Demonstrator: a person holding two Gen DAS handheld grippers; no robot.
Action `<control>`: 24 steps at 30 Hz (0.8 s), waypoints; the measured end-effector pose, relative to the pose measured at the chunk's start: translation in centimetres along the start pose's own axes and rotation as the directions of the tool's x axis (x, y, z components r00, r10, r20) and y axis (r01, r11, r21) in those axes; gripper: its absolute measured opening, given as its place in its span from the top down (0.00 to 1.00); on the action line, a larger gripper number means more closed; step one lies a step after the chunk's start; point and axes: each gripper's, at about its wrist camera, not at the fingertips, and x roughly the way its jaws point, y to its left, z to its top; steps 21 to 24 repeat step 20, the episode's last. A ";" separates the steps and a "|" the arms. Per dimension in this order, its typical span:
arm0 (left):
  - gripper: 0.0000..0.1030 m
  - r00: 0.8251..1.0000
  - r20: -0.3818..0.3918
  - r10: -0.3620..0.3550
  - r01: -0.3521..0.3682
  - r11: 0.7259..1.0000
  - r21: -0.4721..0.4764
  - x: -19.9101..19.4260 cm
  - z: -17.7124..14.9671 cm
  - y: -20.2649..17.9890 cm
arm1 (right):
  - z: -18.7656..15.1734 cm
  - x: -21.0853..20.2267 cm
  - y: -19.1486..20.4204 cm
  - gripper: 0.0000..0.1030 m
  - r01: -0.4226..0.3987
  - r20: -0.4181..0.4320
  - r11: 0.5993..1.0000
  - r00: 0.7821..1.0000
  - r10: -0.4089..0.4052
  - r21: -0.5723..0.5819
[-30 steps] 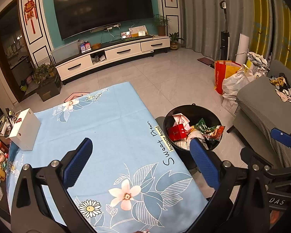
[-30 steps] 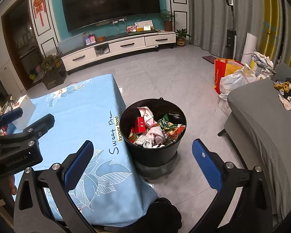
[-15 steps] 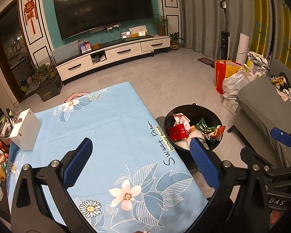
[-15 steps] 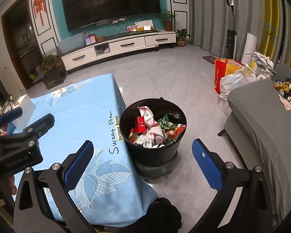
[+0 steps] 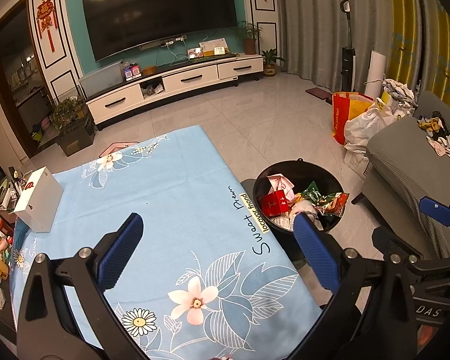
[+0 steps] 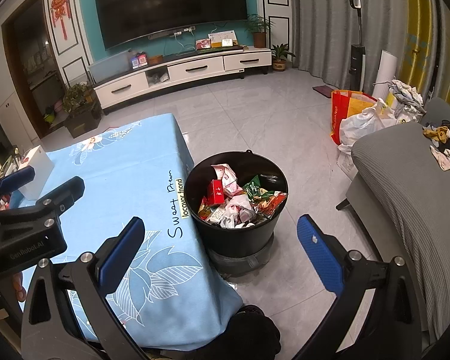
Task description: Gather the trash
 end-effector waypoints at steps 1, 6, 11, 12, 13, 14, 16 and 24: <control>0.03 1.000 -0.001 -0.001 0.001 1.000 0.000 0.0 0.0 0.0 | 0.0 0.0 0.0 0.04 -0.001 0.000 1.000 1.000 0.001 0.001; 0.03 1.000 -0.001 -0.001 0.001 1.000 0.000 0.0 0.0 -0.2 | 0.0 0.0 0.0 0.03 0.000 -0.001 1.000 1.000 0.000 0.000; 0.03 1.000 -0.001 0.000 0.000 1.000 0.001 0.0 0.0 -0.3 | 0.0 0.0 0.1 0.03 0.000 0.000 1.000 1.000 0.000 0.000; 0.03 1.000 0.000 0.001 -0.001 1.000 0.002 0.0 0.0 -0.3 | 0.0 0.0 0.0 0.03 0.000 0.000 1.000 1.000 0.000 0.000; 0.03 1.000 -0.001 0.002 -0.002 1.000 0.003 0.0 0.0 -0.3 | 0.0 0.0 0.1 0.03 0.000 0.000 1.000 1.000 0.000 -0.001; 0.03 1.000 0.000 0.004 -0.004 1.000 0.005 0.0 -0.1 -0.3 | 0.0 0.0 0.1 0.03 0.000 0.000 1.000 1.000 0.000 -0.001; 0.03 1.000 0.000 0.004 -0.004 1.000 0.008 0.0 0.0 -0.3 | 0.0 0.0 0.0 0.03 0.000 -0.001 1.000 1.000 0.000 -0.001; 0.03 1.000 -0.002 0.001 -0.001 1.000 0.006 0.0 0.0 -0.2 | 0.0 0.0 0.1 0.04 0.000 0.000 1.000 1.000 0.000 0.001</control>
